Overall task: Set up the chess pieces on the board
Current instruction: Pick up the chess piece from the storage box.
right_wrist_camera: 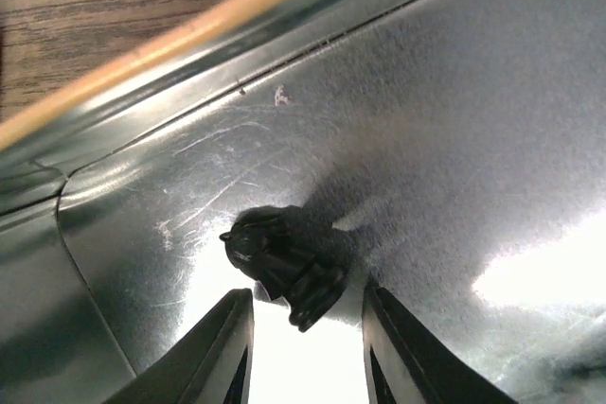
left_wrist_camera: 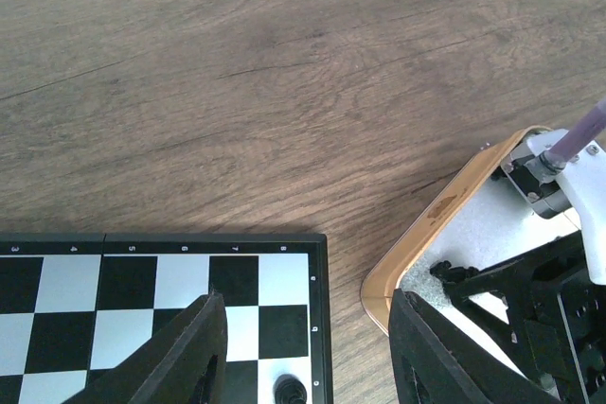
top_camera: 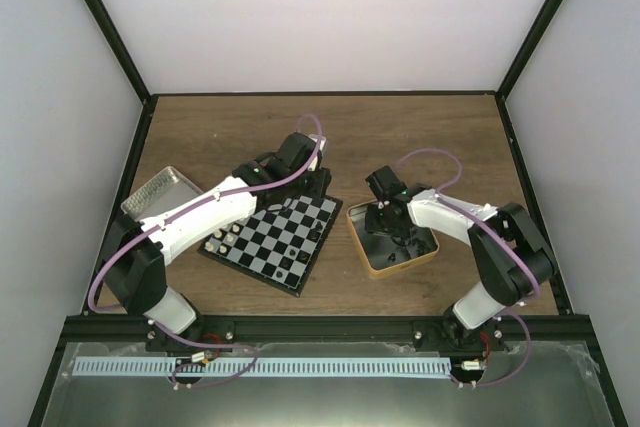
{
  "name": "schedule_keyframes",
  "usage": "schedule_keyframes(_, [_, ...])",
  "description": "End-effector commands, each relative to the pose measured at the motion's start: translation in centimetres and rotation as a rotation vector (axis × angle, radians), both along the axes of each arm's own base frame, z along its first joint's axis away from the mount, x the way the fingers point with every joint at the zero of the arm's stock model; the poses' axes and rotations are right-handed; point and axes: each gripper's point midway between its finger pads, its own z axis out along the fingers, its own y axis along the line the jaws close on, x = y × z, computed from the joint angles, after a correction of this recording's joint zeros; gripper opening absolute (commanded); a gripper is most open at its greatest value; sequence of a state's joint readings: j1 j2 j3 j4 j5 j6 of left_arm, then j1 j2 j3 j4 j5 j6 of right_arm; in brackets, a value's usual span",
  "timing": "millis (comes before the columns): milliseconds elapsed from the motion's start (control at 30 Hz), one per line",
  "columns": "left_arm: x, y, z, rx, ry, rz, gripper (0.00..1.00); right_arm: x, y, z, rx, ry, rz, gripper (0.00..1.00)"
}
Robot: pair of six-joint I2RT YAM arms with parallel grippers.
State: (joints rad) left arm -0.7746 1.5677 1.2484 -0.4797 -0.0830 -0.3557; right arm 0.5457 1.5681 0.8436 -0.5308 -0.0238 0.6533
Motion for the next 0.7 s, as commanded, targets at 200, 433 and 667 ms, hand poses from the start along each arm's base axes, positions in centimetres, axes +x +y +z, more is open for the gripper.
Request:
schedule_keyframes(200, [0.4,0.2,1.0,-0.014,-0.034,0.01,0.49,2.1,-0.1,0.6,-0.081,-0.051,0.052,0.36])
schedule_keyframes(433, [0.4,0.2,1.0,-0.013,-0.036,0.01,0.49,2.2,-1.1,0.1,-0.133,-0.052,0.021,0.34])
schedule_keyframes(667, [0.3,0.1,1.0,-0.013,-0.034,0.0,0.49,1.8,-0.8,-0.2,-0.104,-0.046,0.028,0.22])
